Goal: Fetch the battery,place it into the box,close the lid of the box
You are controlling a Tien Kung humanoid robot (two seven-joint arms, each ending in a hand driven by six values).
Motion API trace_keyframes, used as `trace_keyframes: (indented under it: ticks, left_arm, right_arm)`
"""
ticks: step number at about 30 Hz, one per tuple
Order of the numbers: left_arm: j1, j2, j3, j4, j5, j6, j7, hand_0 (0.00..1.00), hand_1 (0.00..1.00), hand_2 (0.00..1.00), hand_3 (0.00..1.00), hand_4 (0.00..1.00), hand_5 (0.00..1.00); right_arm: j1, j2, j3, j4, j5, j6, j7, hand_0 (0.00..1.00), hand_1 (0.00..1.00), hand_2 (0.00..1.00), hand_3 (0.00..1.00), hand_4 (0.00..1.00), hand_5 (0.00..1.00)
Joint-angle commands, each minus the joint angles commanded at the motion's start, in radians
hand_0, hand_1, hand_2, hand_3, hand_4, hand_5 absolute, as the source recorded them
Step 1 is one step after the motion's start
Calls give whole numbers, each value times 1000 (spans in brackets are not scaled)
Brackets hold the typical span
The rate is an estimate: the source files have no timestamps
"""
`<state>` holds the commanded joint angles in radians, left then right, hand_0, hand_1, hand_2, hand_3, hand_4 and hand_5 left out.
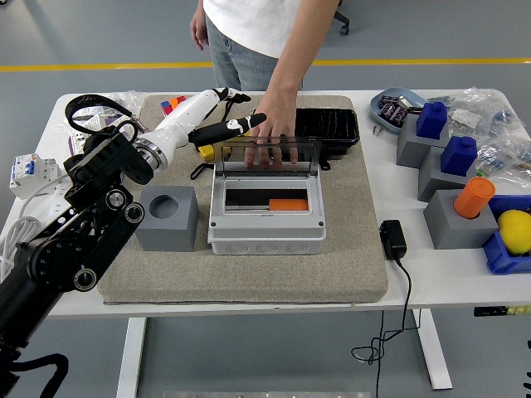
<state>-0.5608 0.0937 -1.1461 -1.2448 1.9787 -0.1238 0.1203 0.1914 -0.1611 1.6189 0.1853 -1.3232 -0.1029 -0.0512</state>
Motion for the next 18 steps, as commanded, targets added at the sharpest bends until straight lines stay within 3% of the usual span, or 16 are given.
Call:
trace_keyframes:
  ticks: [1, 2, 7, 8, 18]
  left_arm:
    - [1, 1, 0, -2, 19, -9, 4, 998, 957, 840, 767, 998, 998]
    - [2, 2, -1, -4, 33, -17, 8, 998, 898, 785, 692, 998, 998]
    - [8, 7, 5, -18, 59, -47, 16, 998, 898, 785, 692, 998, 998]
    - [9, 8, 6, -19, 59, -54, 20, 965, 820, 738, 671, 998, 998]
    - [16, 23, 19, -48, 60, -134, 53, 962, 818, 742, 688, 998, 998]
  right_arm:
    - [0, 0, 0, 0, 0, 0, 0, 834, 803, 772, 813, 998, 998]
    - [0, 0, 0, 0, 0, 0, 0, 833, 797, 772, 813, 998, 998]
    - [-1, 0, 7, -1, -4, 0, 0, 833, 797, 772, 813, 998, 998]
    - [-1, 0, 8, -1, -5, 0, 0, 833, 798, 772, 813, 998, 998]
    - [0, 1, 5, -1, -6, -1, 0, 833, 796, 772, 813, 998, 998]
